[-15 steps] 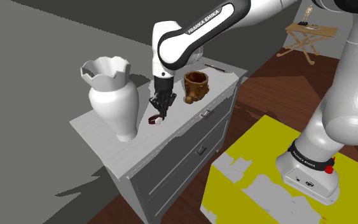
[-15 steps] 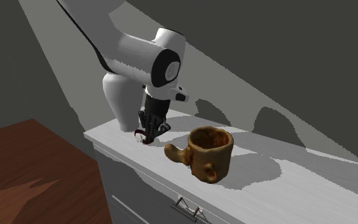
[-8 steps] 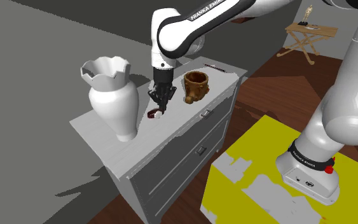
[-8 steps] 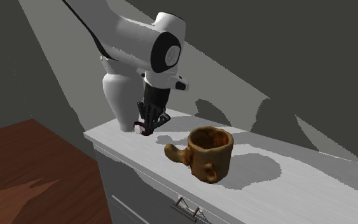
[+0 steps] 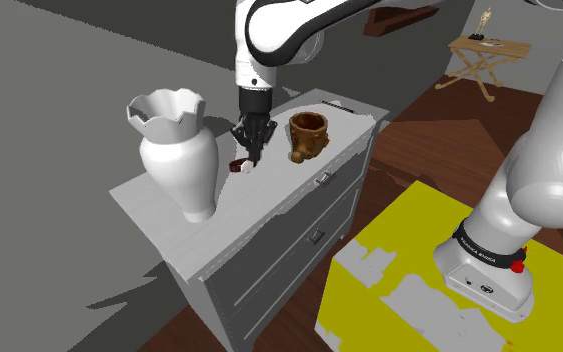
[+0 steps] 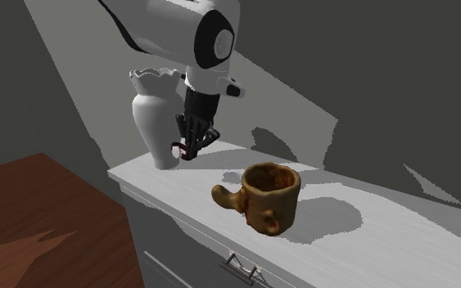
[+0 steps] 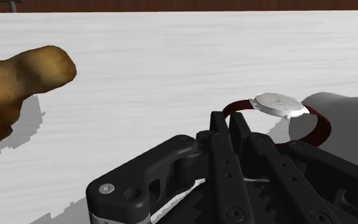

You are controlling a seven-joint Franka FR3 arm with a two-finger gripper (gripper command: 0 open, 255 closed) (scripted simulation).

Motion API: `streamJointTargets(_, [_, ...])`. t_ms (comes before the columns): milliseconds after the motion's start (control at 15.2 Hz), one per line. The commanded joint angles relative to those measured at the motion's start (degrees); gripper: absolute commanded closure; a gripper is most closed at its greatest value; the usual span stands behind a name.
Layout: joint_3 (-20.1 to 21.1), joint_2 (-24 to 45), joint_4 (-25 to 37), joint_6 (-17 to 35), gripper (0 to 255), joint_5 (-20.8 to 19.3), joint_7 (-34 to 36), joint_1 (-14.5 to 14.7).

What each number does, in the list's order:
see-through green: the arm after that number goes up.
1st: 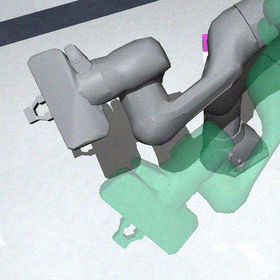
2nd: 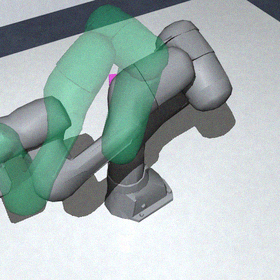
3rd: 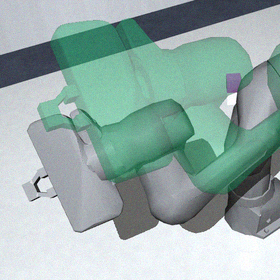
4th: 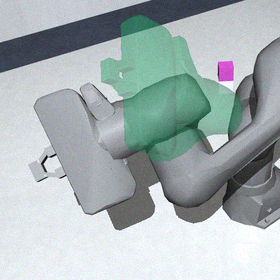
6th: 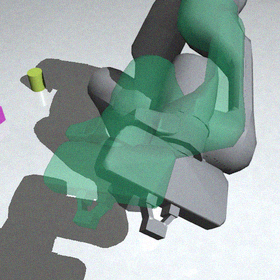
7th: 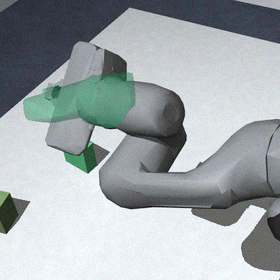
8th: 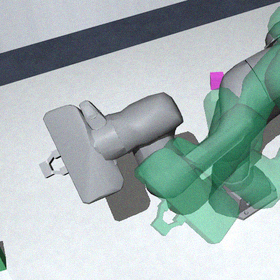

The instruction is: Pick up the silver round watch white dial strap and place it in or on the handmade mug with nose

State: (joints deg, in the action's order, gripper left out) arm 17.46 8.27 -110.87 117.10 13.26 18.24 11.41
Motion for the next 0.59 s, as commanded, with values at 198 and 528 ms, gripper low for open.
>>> streamJointTargets(198, [0.01, -1.39, 2.16, -3.47, 255, 0.07, 0.66, -0.1])
streamJointTargets(528, [-0.03, -2.36, 4.84, -7.05, 255, 0.04, 1.3, -0.22])
